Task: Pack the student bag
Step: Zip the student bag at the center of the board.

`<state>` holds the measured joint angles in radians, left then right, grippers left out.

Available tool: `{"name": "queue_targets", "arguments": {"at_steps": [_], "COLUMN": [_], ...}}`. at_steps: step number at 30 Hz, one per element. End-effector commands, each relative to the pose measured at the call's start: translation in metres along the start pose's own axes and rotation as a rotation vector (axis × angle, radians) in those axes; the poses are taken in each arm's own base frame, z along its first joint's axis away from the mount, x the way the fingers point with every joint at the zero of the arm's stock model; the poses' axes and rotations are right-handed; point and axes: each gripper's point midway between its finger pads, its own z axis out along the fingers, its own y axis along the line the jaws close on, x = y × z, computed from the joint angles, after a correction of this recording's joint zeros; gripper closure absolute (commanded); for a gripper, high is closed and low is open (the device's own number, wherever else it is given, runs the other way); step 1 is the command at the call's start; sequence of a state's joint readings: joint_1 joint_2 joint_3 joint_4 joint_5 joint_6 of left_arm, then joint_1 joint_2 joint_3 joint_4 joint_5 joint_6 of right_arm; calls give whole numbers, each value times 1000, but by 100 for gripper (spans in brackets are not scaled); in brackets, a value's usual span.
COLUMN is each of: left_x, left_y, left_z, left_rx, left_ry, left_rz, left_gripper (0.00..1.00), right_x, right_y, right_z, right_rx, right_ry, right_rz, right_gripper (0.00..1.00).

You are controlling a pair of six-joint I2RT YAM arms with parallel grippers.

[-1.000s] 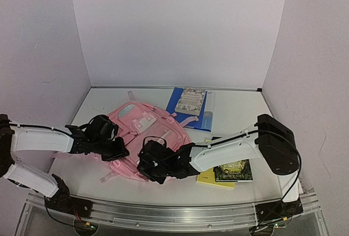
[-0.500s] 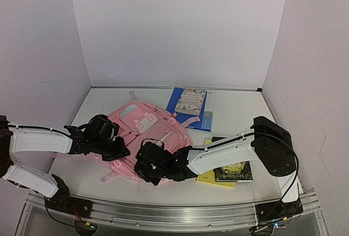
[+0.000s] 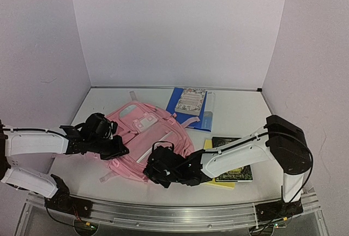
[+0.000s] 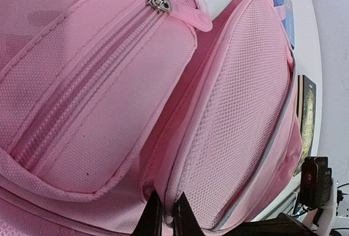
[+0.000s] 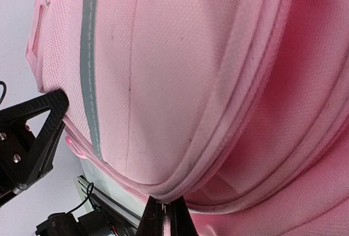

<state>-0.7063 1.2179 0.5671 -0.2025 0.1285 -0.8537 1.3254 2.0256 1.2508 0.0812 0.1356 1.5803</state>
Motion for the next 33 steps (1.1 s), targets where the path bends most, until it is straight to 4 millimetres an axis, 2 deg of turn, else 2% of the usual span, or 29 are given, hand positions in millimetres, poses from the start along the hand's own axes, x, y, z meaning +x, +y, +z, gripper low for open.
{"name": "queue_targets", "arguments": {"at_steps": [1, 8, 15, 20, 23, 26, 28, 31, 33], "left_x": [-27, -45, -55, -59, -61, -65, -71, -80, -85], "left_y": [13, 37, 37, 39, 35, 15, 1, -26, -44], "left_z": [-6, -11, -17, -21, -24, -31, -38, -49, -54], "left_rx": [-60, -108, -122, -163, -156, -88, -45, 9, 20], "left_ry": [-79, -95, -99, -93, -95, -92, -101, -113, -126], "left_rz": [38, 50, 118, 132, 140, 184, 212, 274, 329], "left_gripper": [100, 100, 100, 100, 100, 99, 87, 58, 44], "right_x": [-25, -61, -94, -138, -162, -166, -164, -163, -162], "right_y": [-14, -25, -22, -29, -36, -29, -21, -14, -10], "right_z": [-23, -24, -16, -22, -25, -27, -29, -36, -40], "right_rx": [78, 144, 180, 245, 287, 281, 262, 238, 223], "right_ry": [-86, -45, 8, -58, -83, -66, -53, -47, -44], "right_rz": [-115, -277, -457, -543, -585, -647, -678, -702, -710], "right_gripper": [100, 100, 100, 100, 100, 100, 100, 100, 100]}}
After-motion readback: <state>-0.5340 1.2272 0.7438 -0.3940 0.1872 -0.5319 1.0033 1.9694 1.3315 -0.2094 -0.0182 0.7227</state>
